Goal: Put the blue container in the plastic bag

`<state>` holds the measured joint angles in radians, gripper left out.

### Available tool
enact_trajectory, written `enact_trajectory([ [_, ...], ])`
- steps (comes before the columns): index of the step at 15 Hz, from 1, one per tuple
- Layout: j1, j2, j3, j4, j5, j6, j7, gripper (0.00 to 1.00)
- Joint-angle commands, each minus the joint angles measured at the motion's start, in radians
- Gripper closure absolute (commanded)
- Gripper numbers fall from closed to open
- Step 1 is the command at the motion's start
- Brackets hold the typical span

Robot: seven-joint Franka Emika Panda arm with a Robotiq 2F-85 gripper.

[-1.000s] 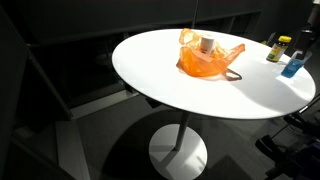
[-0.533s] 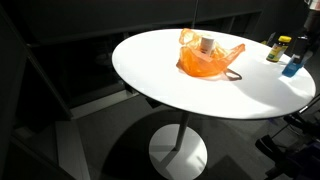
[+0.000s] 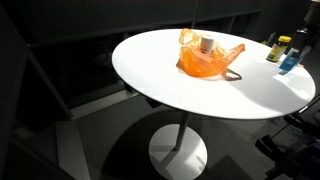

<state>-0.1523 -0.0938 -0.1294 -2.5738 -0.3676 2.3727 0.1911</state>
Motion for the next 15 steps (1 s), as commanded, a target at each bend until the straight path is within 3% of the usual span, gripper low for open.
enact_trajectory([
  [1, 0.028, -0.066, 0.033, 0.041, 0.067, -0.084, -0.013, 0.55],
  [6, 0.077, -0.124, 0.082, 0.102, 0.142, -0.155, -0.032, 0.55],
  [13, 0.113, -0.153, 0.123, 0.140, 0.157, -0.155, -0.030, 0.55],
  [14, 0.107, -0.138, 0.129, 0.126, 0.137, -0.124, -0.005, 0.30],
  [15, 0.107, -0.139, 0.130, 0.126, 0.137, -0.124, -0.005, 0.30],
])
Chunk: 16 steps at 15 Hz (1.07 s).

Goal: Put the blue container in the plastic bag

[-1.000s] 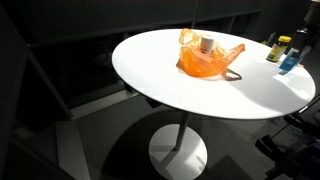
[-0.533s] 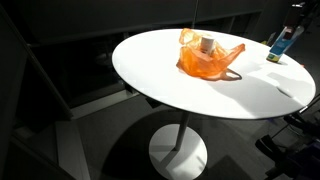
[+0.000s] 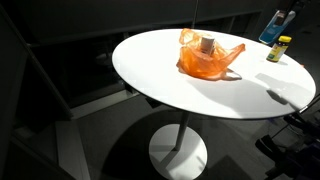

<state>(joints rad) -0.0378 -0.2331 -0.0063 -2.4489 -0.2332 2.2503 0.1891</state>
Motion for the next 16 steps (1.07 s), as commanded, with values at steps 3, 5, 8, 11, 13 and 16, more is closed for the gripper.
enact_trajectory([
  [3, -0.008, 0.000, 0.007, 0.001, 0.003, -0.002, -0.003, 0.30],
  [5, -0.008, 0.003, 0.013, 0.005, -0.019, 0.013, 0.001, 0.55],
  [8, -0.002, 0.012, 0.027, 0.022, -0.043, 0.036, -0.006, 0.55],
  [11, 0.002, 0.023, 0.046, 0.036, -0.069, 0.063, -0.014, 0.55],
  [13, 0.005, 0.038, 0.056, 0.048, -0.086, 0.089, -0.022, 0.55],
  [16, 0.014, 0.075, 0.067, 0.065, -0.106, 0.146, -0.038, 0.55],
])
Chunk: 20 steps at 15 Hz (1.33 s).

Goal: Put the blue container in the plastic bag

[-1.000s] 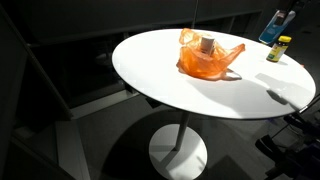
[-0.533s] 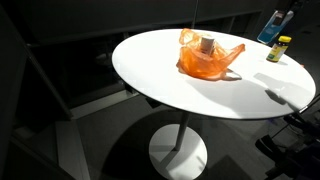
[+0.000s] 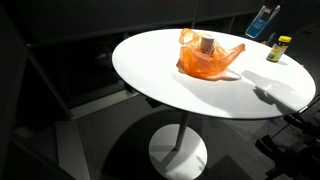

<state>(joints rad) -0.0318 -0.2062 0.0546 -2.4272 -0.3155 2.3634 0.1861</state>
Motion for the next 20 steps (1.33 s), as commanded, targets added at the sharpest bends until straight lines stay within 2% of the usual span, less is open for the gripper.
enact_trajectory([
  [1, 0.012, 0.061, 0.008, 0.048, -0.029, 0.051, -0.042, 0.55],
  [6, 0.039, 0.145, 0.013, 0.091, -0.024, 0.111, -0.097, 0.55],
  [11, 0.069, 0.208, 0.012, 0.121, 0.029, 0.153, -0.176, 0.55],
  [17, 0.093, 0.252, 0.018, 0.143, 0.156, 0.141, -0.237, 0.55],
  [20, 0.091, 0.272, 0.013, 0.154, 0.174, 0.117, -0.218, 0.55],
])
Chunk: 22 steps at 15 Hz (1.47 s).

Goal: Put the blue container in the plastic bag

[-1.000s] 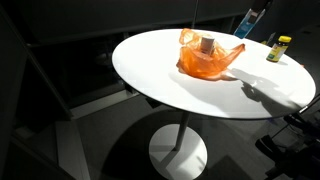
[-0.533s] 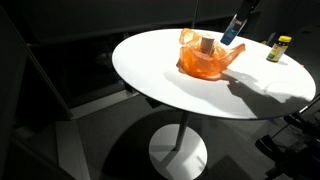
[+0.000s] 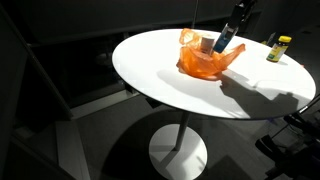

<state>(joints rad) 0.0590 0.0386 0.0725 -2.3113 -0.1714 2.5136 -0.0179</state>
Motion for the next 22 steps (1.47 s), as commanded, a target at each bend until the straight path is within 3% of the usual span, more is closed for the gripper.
enact_trajectory([
  [1, -0.002, 0.035, -0.008, 0.041, 0.030, -0.034, -0.011, 0.55],
  [13, 0.005, 0.150, -0.046, 0.093, -0.018, -0.053, 0.049, 0.55],
  [14, 0.006, 0.155, -0.048, 0.098, -0.021, -0.058, 0.053, 0.18],
  [15, 0.008, 0.158, -0.048, 0.103, -0.022, -0.064, 0.056, 0.06],
  [17, 0.007, 0.151, -0.048, 0.102, -0.019, -0.074, 0.056, 0.00],
  [22, 0.000, 0.096, -0.045, 0.076, -0.004, -0.098, 0.038, 0.00],
])
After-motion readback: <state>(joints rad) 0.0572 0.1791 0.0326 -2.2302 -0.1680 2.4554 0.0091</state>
